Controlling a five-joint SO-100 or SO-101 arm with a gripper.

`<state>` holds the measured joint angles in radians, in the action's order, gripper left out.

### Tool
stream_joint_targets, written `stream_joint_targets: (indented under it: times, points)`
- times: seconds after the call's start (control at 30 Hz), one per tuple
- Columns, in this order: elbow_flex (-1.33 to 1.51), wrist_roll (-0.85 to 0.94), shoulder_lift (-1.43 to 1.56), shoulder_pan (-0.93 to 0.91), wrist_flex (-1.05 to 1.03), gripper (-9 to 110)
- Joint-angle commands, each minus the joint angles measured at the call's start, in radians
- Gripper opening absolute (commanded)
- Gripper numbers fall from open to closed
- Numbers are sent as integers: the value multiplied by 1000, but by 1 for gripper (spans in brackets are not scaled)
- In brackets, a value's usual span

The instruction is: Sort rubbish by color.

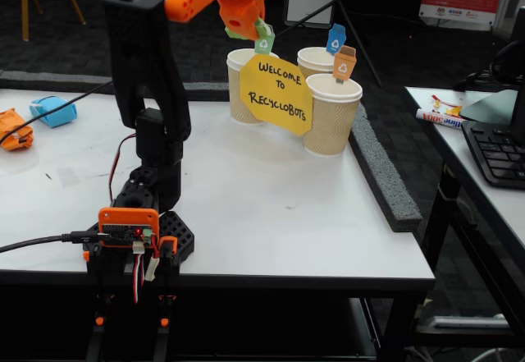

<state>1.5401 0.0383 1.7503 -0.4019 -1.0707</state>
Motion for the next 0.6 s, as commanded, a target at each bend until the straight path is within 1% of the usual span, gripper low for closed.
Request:
stream_joint_targets:
  times: [0.0,0.57]
  points:
    - [-225,20,-29,32,-3,1]
    - [-244,20,-109,-18,35,3]
